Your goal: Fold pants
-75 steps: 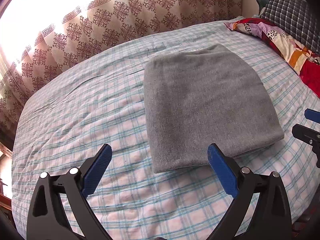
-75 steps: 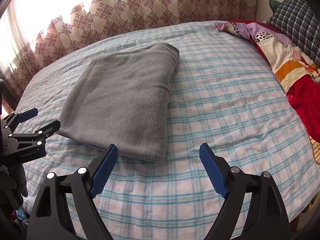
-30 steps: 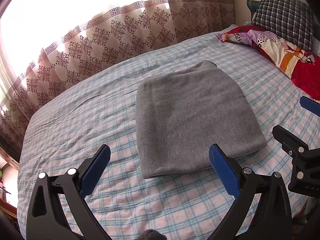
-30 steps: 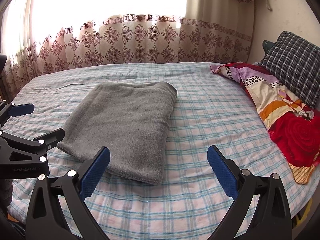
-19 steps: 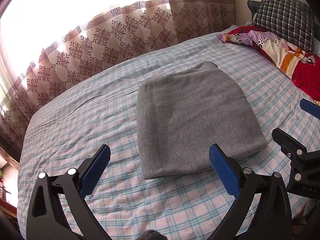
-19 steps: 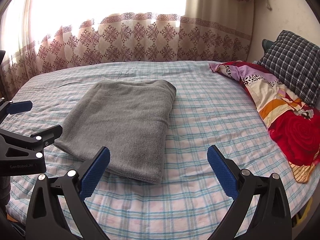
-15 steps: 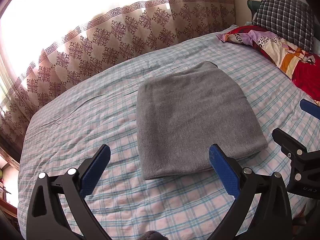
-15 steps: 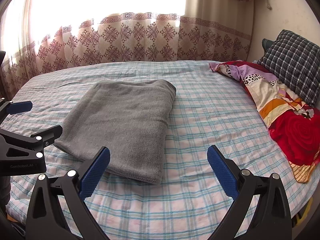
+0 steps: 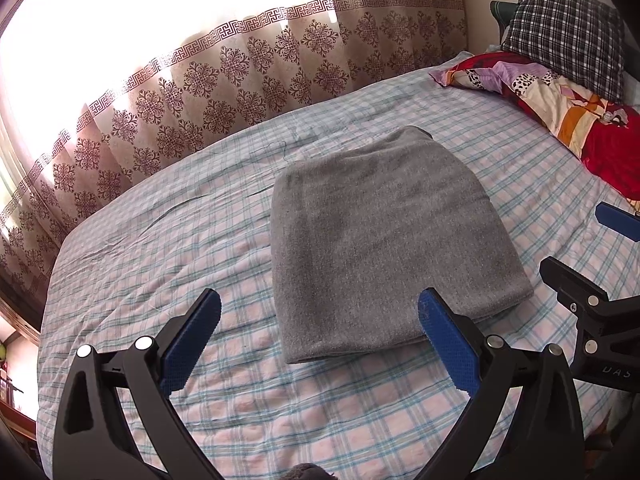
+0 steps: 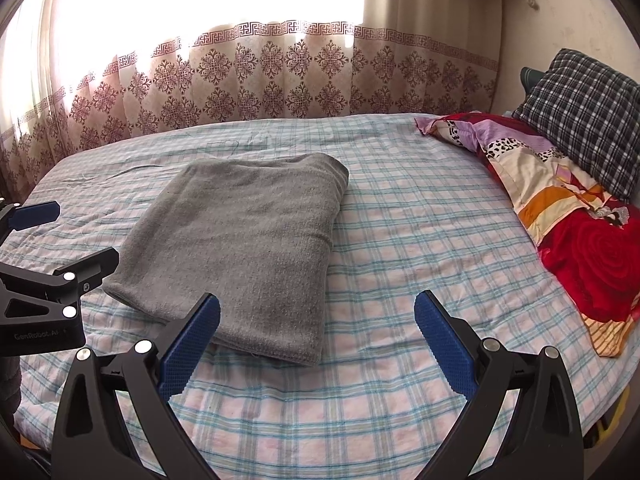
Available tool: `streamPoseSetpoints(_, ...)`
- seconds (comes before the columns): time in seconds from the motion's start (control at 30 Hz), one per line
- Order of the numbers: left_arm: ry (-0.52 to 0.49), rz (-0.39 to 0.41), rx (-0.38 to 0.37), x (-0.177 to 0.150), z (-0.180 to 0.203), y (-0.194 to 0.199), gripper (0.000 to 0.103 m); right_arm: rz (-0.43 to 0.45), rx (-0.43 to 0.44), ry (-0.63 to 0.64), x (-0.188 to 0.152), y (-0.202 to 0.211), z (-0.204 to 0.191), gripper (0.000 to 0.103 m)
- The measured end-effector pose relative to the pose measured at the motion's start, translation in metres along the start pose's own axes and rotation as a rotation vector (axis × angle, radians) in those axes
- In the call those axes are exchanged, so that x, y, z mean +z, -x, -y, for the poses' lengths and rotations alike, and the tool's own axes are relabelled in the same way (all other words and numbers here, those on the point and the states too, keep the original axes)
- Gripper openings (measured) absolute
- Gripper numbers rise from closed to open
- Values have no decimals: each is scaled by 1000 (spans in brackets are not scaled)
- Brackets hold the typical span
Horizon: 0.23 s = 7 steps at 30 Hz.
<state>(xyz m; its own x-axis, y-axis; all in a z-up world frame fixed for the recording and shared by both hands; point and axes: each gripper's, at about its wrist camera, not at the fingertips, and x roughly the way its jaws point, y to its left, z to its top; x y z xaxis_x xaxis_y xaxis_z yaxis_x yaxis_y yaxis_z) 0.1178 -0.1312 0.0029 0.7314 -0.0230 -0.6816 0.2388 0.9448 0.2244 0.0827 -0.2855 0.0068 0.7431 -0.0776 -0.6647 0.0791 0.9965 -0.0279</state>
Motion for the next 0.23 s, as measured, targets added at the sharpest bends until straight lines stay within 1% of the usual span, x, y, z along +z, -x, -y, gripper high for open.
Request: streamPoseSetpoints(0.23,45,-20,12,1,-11,-4,100,-17,-15,-21,-3,-6,5,97)
